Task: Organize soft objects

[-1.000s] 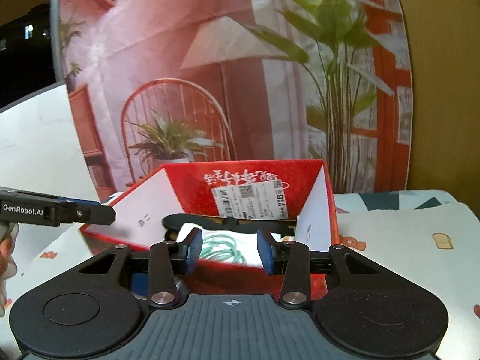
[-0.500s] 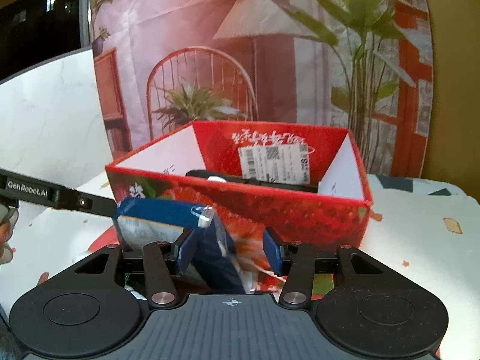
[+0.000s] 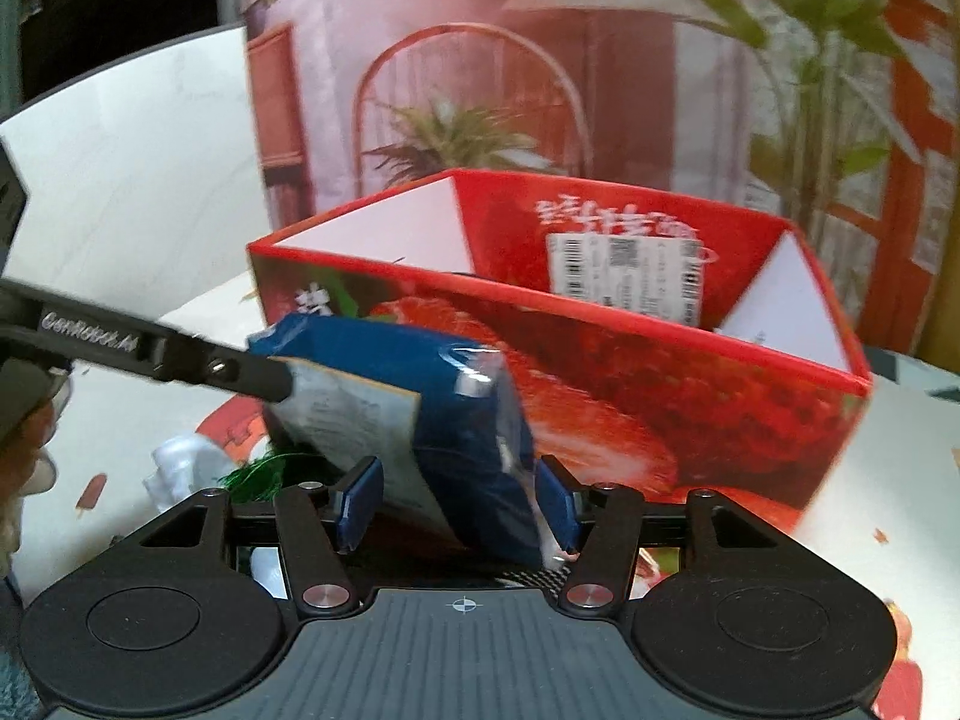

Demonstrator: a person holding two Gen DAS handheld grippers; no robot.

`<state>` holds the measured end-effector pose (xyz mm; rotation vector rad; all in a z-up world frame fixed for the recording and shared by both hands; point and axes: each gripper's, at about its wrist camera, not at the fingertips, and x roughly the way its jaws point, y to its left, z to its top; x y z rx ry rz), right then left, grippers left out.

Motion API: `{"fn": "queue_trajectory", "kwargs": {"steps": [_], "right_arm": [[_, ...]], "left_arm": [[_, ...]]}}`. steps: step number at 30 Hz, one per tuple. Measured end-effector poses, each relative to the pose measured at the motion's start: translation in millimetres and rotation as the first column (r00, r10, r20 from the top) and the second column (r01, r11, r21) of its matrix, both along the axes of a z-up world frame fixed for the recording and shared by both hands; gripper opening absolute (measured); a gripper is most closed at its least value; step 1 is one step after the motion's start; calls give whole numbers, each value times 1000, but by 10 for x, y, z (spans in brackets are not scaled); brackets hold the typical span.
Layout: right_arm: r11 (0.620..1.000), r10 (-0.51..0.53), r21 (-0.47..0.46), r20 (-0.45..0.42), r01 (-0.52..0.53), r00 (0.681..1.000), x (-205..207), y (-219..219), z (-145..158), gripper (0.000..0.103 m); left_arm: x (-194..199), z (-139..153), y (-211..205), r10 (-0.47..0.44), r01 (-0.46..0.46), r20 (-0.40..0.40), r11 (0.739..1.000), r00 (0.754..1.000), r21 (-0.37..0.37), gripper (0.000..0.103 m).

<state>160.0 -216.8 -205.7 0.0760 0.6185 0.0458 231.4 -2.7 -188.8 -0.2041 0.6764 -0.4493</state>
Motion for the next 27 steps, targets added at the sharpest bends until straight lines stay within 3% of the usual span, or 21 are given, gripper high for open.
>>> {"fn": "queue_trajectory", "kwargs": {"steps": [4, 11, 17, 22, 27], "right_arm": [[999, 40, -28, -11, -40, 999, 95, 40, 29, 51], [997, 2, 73, 6, -2, 1000, 92, -98, -9, 41], [988, -44, 150, 35, 38, 998, 53, -142, -62, 40], [984, -52, 170, 44, 44, 998, 42, -126, -98, 39], [989, -40, 147, 38, 34, 998, 32, -149, 8, 38]], "left_arm": [[52, -17, -56, -24, 24, -10, 1000, 1000, -6, 54], [159, -42, -91, -49, 49, -47, 999, 998, -16, 54], [246, 20, -87, -101, 104, -76, 994, 992, 41, 54], [196, 12, -137, -102, 106, -48, 992, 994, 71, 54], [92, 27, -93, -85, 85, 6, 996, 996, 11, 52]]}}
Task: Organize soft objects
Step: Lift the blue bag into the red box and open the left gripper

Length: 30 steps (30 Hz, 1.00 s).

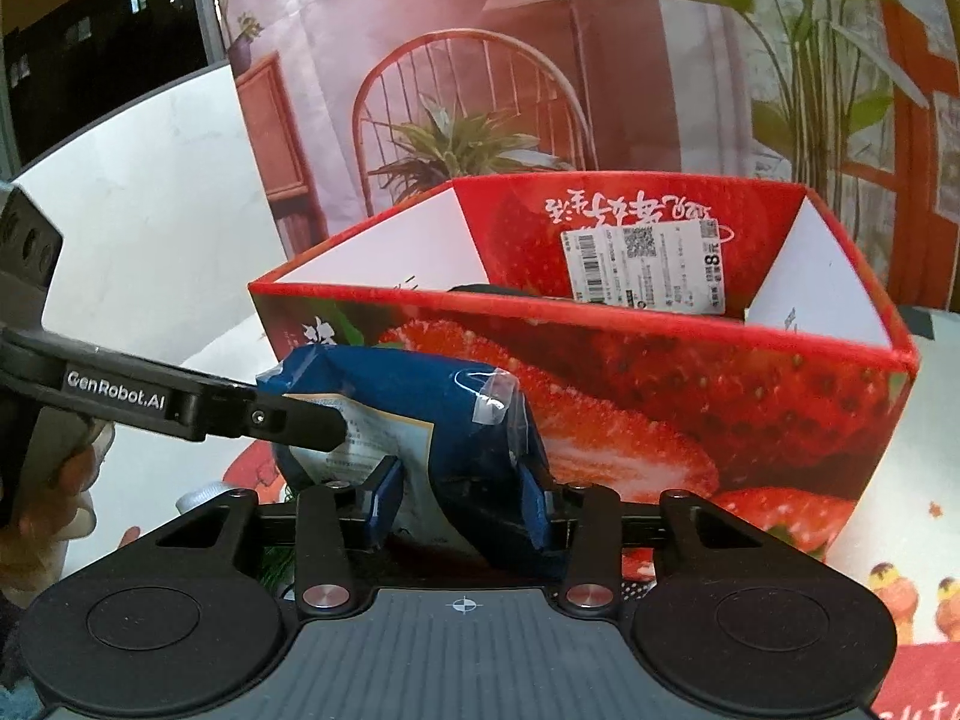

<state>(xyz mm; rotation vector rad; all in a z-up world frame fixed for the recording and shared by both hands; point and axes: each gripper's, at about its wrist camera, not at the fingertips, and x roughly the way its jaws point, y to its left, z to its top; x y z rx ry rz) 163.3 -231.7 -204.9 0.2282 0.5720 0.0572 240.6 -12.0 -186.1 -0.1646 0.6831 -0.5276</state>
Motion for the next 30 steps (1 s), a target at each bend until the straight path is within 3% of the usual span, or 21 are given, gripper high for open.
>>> {"fn": "queue_trajectory", "kwargs": {"steps": [9, 22, 30], "right_arm": [[994, 76, -83, 39, -72, 996, -61, 64, 384, 37], [993, 69, -108, 185, -50, 980, -43, 77, 954, 36], [997, 34, -75, 239, -17, 970, 166, -120, 1288, 36]], "left_arm": [[-302, 224, 71, 77, -65, 114, 992, 990, -104, 52], [-393, 762, 98, 94, -66, 232, 990, 968, -123, 52], [-196, 1172, 40, 81, -50, 297, 993, 951, -110, 50]]}}
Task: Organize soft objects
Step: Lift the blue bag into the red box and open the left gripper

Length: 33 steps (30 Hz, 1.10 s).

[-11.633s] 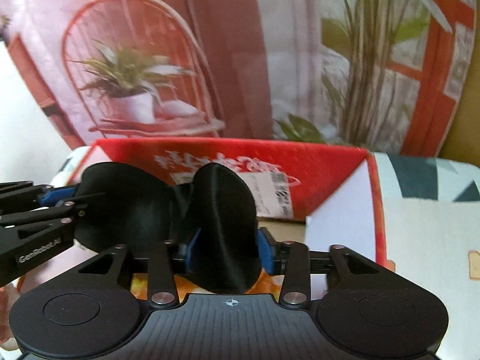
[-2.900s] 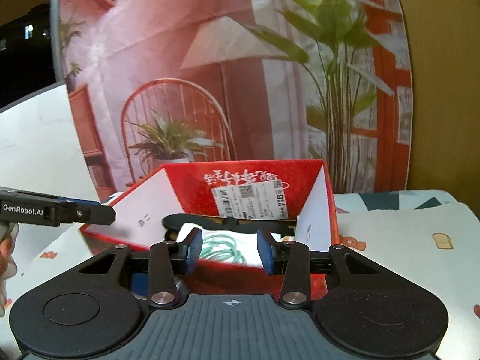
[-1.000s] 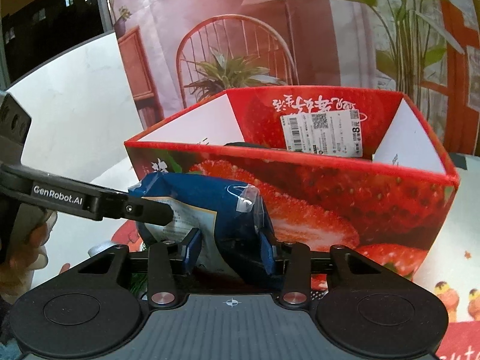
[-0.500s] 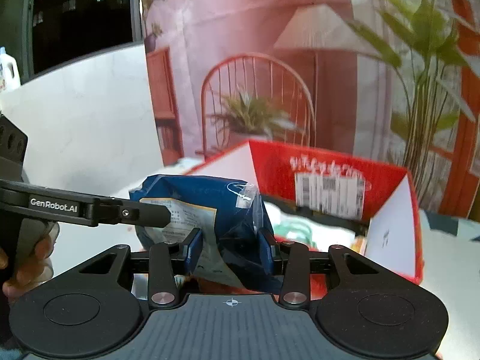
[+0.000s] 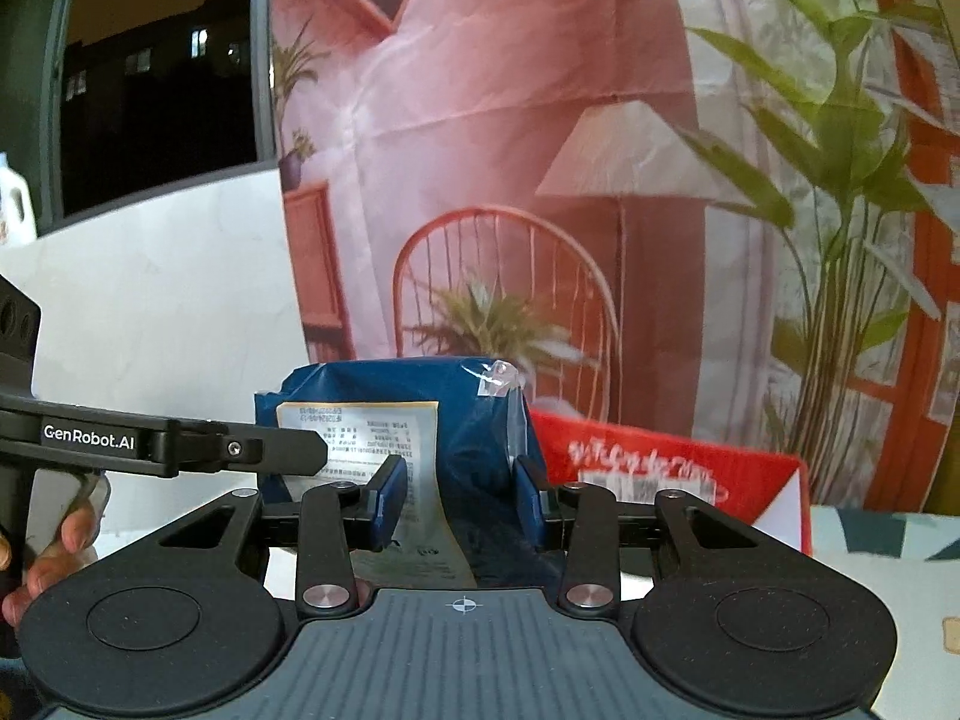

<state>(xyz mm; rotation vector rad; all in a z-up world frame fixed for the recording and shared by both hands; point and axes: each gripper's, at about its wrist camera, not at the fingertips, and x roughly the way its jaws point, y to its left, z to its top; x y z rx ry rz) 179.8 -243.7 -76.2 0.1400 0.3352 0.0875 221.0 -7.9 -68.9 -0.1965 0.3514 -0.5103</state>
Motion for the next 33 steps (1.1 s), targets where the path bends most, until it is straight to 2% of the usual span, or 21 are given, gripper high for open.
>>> {"fn": "queue_trajectory", "kwargs": {"steps": [6, 10, 14, 17, 24, 28, 33], "right_arm": [[1000, -8, -8, 29, 9, 1000, 210, -163, 222, 36], [1000, -25, 9, -5, 25, 1000, 393, -309, 197, 36], [997, -45, 62, -89, 50, 995, 565, -448, 32, 36], [991, -60, 110, -169, 80, 984, 666, -537, -160, 36], [960, -86, 226, -324, 166, 942, 777, -656, -629, 36], [945, -90, 256, -390, 202, 916, 856, -679, -813, 36], [941, -106, 247, -433, 230, 895, 967, -681, -907, 36]], "left_arm": [[224, 186, -78, -4, 4, 7, 1000, 1000, 11, 50], [487, 139, -148, -24, 25, -71, 1000, 997, 19, 50], [754, -31, -229, -37, 45, -168, 998, 985, 39, 50], [899, -186, -319, -40, 60, -221, 995, 974, 85, 50], [1131, -548, -395, -39, 90, -327, 986, 944, 142, 50], [1244, -693, -427, -23, 89, -361, 982, 932, 168, 50], [1304, -735, -467, -15, 90, -357, 977, 934, 195, 50]]}}
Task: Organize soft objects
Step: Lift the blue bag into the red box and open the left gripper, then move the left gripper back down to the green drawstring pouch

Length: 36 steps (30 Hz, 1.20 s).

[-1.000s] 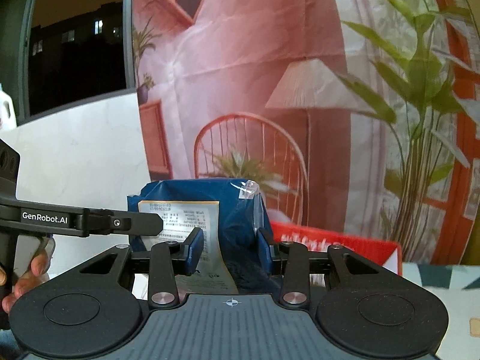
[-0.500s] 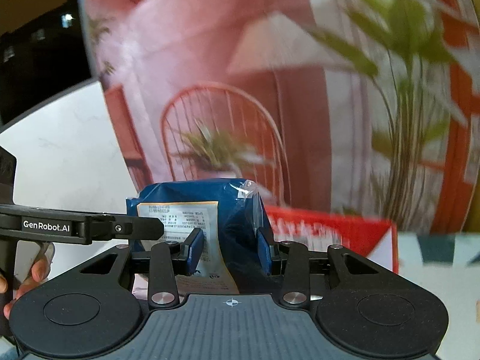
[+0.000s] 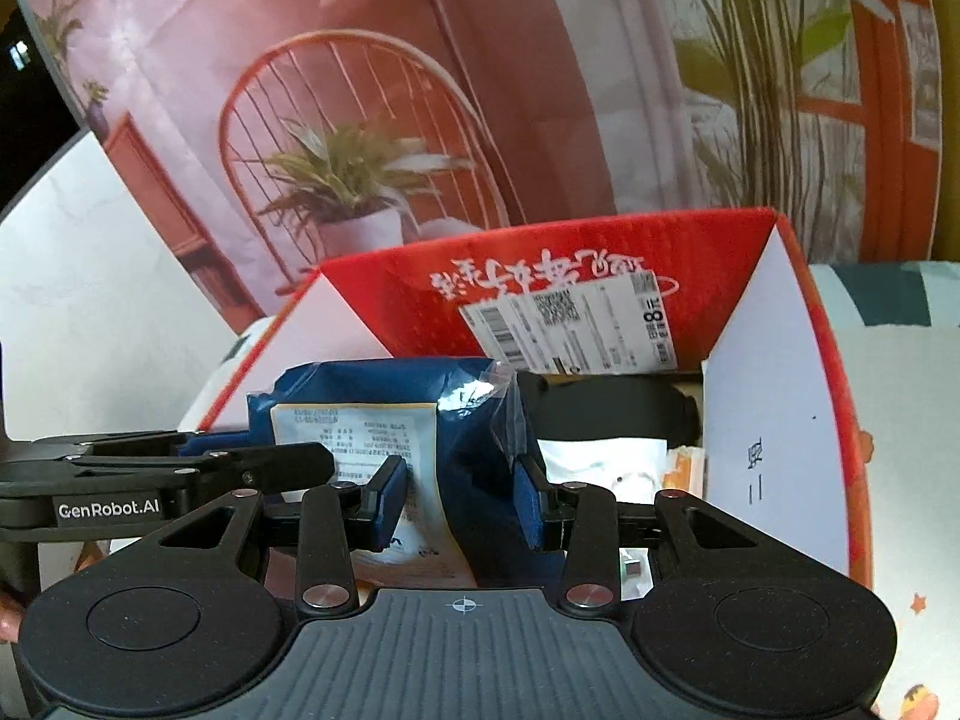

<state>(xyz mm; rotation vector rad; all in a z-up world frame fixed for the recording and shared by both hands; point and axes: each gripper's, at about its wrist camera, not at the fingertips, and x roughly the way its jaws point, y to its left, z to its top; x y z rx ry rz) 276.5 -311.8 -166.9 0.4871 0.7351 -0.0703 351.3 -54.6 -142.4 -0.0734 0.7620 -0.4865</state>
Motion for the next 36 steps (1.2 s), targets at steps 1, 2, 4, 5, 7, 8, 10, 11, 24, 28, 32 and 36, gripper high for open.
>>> {"fn": "queue_trajectory", "kwargs": {"steps": [1, 2, 4, 5, 7, 8, 10, 11, 24, 28, 32, 36], "right_arm": [[1000, -7, 2, -1, 7, 1000, 13, -3, -10, 36], [1000, -15, 3, -2, 15, 1000, 26, -10, -19, 36], [999, -35, 0, 3, 35, 999, 35, -39, -21, 36], [999, -49, -4, 16, 49, 999, 29, -43, -17, 37], [997, -71, -25, 22, 71, 997, 25, -64, -4, 39], [996, -79, -41, 22, 80, 997, 18, -65, 2, 40], [993, -87, -74, 27, 89, 996, -16, -67, 27, 42], [993, -83, -82, 34, 86, 996, -36, -68, 47, 42], [974, -10, -220, 191, 52, 982, -697, 309, 390, 42], [969, 17, -244, 208, 35, 978, -947, 463, 403, 42], [968, 34, -249, 218, 22, 975, -1172, 601, 385, 42], [969, 40, -246, 218, 15, 975, -1374, 718, 318, 42]], "left_arm": [[9, -3, -10, -1, 1, 2, 1000, 1000, 2, 50], [15, -2, -18, -2, 1, 8, 1000, 1000, 4, 50], [12, 15, -37, 5, -6, 35, 1000, 999, 19, 51], [8, 22, -40, 10, -11, 49, 999, 999, 31, 51], [-18, 54, -42, 10, -13, 64, 999, 998, 39, 51], [-31, 64, -42, 8, -10, 66, 999, 998, 40, 51], [-73, 83, -33, -6, 3, 66, 999, 998, 39, 51], [-98, 94, -33, -9, 6, 69, 999, 998, 41, 51], [-819, 358, 144, 14, -22, 182, 999, 983, 47, 51], [-1066, 293, 268, 44, -50, 170, 998, 984, 35, 51], [-1305, 187, 372, 68, -74, 164, 997, 984, 31, 52], [-1546, 66, 430, 86, -95, 154, 994, 984, 53, 54]]}}
